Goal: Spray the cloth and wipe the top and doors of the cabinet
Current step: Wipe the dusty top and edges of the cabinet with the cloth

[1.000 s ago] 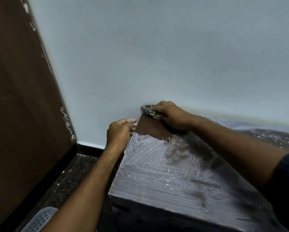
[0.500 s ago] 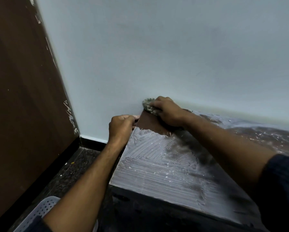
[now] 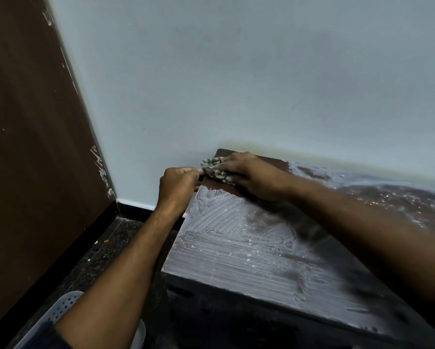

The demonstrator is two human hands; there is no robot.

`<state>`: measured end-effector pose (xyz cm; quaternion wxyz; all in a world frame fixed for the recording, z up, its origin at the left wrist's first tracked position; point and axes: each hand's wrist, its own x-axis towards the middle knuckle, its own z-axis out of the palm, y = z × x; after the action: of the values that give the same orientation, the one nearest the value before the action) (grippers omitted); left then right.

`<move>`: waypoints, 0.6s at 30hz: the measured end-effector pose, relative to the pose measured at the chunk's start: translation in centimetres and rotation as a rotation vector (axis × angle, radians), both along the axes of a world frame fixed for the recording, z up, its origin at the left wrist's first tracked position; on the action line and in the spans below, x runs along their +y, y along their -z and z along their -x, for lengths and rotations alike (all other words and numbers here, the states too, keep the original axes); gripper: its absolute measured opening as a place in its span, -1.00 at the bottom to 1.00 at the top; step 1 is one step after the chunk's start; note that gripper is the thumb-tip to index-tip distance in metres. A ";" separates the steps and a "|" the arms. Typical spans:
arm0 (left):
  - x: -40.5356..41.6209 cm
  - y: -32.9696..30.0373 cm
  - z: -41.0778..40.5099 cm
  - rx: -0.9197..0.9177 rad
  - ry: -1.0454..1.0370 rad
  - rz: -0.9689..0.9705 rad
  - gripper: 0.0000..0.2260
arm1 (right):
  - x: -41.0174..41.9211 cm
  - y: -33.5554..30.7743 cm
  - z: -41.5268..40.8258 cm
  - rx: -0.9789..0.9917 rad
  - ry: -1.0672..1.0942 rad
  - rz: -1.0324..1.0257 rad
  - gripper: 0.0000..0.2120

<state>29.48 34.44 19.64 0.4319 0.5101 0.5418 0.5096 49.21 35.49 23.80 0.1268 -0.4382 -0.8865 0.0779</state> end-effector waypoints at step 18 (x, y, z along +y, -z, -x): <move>-0.2 0.1 1.0 -0.228 0.178 0.061 -0.64 | 2.1 -0.2 0.8 -0.050 0.313 -0.049 -0.64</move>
<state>28.49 34.22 19.58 0.5494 0.4818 0.4570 0.5071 48.41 37.60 24.01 0.1258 -0.5696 -0.8119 0.0246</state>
